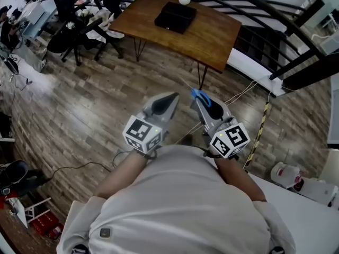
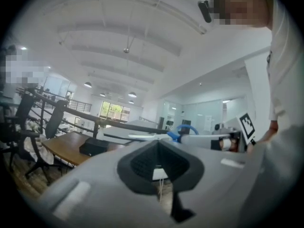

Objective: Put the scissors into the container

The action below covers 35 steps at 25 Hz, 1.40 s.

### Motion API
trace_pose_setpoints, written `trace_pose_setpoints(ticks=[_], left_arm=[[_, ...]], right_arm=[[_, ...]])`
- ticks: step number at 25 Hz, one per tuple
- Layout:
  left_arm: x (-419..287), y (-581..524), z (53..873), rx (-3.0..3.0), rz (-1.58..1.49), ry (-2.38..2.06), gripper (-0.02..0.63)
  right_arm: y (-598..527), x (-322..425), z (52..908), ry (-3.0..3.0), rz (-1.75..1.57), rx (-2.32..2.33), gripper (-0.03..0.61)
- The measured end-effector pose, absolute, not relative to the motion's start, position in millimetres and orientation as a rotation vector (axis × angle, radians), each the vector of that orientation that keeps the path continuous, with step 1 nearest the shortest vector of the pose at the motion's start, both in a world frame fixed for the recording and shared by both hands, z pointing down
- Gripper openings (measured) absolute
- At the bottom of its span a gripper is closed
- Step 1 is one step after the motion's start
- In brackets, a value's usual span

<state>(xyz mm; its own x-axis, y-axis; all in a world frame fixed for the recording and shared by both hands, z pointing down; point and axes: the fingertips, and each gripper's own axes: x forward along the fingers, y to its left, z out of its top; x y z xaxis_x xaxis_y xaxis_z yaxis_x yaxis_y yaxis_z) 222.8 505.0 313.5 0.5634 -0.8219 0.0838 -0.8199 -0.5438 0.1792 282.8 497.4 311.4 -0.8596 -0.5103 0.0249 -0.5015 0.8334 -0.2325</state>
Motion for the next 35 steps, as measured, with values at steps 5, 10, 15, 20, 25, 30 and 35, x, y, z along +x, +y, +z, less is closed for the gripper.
trace_pose_setpoints(ticks=[5, 10, 15, 20, 25, 30, 35], left_arm=[[258.1, 467.2, 318.3, 2.591, -0.025, -1.401, 0.002], [267.0, 438.4, 321.4, 2.588, 0.011, -1.402, 0.002], [269.6, 411.6, 323.1, 2.59, 0.008, -1.383, 0.002], [261.6, 385.1, 320.0, 2.611, -0.002, -1.349, 0.002], [237.3, 357.4, 323.0, 2.618, -0.008, -1.339, 0.002], [188.6, 324.7, 324.9, 2.627, 0.002, -1.333, 0.002], [114.2, 285.2, 314.2, 2.633, 0.004, -1.335, 0.002]], right_arm=[[459.1, 317.1, 314.0, 2.977, -0.353, -0.81, 0.057], [427.9, 329.8, 320.6, 2.965, -0.398, -0.821, 0.057], [403.5, 331.6, 322.4, 2.955, -0.4, -0.835, 0.057], [377.7, 324.2, 320.9, 2.942, -0.384, -0.882, 0.057], [351.8, 299.9, 326.4, 2.947, -0.395, -0.898, 0.057], [314.5, 249.5, 327.3, 2.945, -0.395, -0.903, 0.057], [276.5, 175.4, 319.9, 2.941, -0.409, -0.897, 0.057]])
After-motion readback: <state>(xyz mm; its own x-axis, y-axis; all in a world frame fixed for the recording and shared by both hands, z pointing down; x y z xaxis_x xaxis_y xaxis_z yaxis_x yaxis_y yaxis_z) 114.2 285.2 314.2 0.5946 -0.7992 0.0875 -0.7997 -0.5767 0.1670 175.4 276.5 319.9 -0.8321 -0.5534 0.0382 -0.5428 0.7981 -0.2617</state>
